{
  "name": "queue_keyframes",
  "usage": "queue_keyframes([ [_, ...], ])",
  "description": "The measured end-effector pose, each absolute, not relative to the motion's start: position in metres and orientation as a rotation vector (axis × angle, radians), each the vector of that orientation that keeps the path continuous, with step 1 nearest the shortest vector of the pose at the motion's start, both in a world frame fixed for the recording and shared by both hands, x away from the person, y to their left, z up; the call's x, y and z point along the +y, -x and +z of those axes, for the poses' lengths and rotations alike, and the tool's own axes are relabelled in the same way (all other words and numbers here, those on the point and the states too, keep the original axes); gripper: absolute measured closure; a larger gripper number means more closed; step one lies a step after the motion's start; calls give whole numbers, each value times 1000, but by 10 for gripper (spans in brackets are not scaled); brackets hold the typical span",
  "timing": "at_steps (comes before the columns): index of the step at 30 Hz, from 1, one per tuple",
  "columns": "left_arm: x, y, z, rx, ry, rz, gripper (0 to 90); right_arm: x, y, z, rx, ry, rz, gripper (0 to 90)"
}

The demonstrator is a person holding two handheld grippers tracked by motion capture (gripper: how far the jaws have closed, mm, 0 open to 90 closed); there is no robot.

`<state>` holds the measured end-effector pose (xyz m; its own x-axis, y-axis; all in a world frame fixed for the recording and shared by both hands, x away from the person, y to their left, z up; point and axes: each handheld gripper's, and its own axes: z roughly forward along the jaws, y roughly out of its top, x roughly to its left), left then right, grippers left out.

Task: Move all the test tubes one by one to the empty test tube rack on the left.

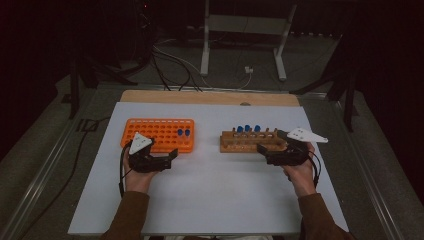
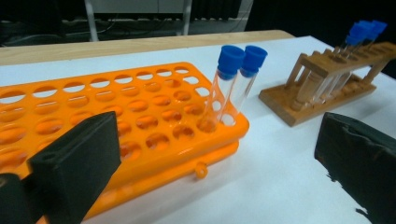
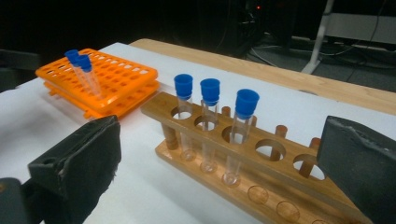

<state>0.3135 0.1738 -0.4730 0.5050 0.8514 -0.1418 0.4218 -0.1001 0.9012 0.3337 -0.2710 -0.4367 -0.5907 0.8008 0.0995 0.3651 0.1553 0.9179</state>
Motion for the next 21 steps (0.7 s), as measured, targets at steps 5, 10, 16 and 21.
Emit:
queue_keyframes([
  [5,175,-301,-470,1069,-1730,556,5,-268,-337,-439,2004,-1093,1418,0],
  [10,179,-292,-467,1060,-1721,566,5,-265,-344,-442,1985,-1069,1423,0],
  [16,186,-289,-467,1097,-1682,546,5,-261,-358,-449,2015,-1097,1378,72],
  [21,189,-289,-467,1116,-1667,556,6,-256,-367,-455,2019,-1150,1313,133],
])
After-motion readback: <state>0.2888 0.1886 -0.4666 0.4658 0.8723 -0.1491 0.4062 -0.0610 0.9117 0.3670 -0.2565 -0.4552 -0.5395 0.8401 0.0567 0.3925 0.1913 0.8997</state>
